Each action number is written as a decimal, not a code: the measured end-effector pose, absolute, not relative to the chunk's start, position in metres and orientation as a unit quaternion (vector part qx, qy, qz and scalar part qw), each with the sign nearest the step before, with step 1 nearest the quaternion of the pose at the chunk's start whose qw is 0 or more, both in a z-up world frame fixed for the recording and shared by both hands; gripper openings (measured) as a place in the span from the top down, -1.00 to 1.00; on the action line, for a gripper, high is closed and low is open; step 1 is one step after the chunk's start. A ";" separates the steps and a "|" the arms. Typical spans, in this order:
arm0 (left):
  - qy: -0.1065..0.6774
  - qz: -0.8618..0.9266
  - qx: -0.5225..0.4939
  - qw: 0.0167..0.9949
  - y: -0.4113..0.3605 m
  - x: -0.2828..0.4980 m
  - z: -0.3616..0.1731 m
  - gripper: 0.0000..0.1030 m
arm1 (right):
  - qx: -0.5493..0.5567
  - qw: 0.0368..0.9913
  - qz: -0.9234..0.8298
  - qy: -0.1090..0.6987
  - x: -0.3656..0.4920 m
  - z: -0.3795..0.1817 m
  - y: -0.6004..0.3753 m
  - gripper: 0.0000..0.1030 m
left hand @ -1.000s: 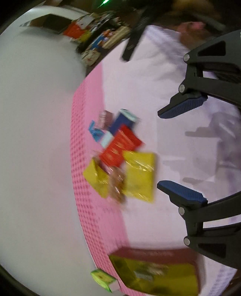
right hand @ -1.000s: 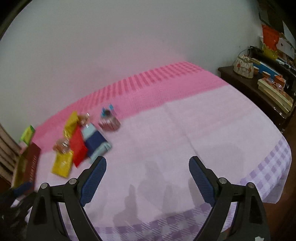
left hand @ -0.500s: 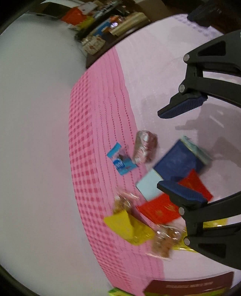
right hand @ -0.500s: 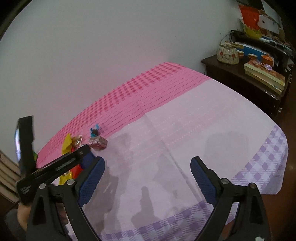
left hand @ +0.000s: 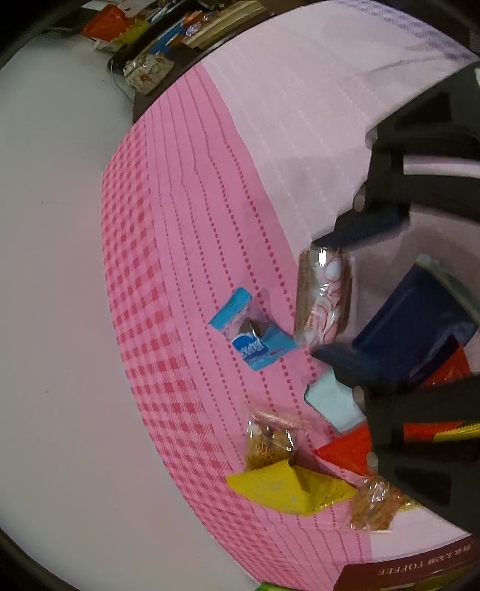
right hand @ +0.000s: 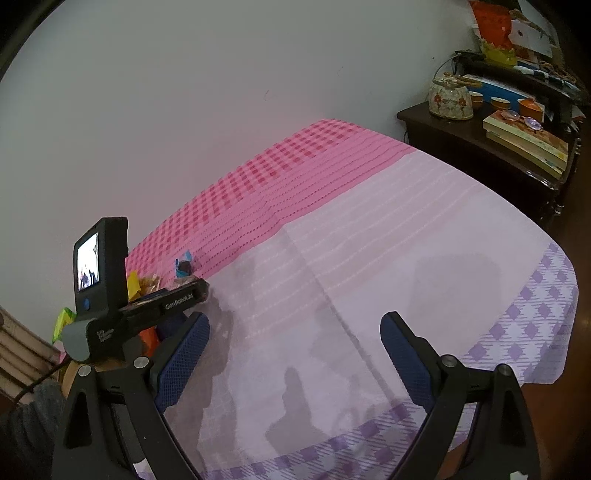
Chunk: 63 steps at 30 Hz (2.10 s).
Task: Organize snacks
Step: 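Grasp the pink-and-white wrapped candy bar with the left gripper, then carry the candy bar into the tin box and open the left gripper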
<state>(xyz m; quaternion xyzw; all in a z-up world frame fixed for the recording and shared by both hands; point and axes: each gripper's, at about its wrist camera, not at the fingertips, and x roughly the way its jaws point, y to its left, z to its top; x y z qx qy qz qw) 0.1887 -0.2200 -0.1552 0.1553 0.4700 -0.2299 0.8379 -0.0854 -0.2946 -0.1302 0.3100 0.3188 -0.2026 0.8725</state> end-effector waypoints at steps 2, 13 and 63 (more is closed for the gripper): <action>0.463 -0.243 0.148 0.840 -0.216 0.189 -0.150 0.08 | 0.310 0.872 -0.201 0.321 -0.084 -0.132 -0.296 -0.80; 0.423 -0.252 0.100 0.864 -0.168 0.160 -0.093 0.09 | 0.283 0.880 -0.189 0.331 -0.076 -0.130 -0.278 -0.80; 0.468 0.021 -0.004 0.884 0.240 0.134 -0.122 0.09 | 0.222 0.890 -0.147 0.372 -0.060 -0.142 -0.231 -0.80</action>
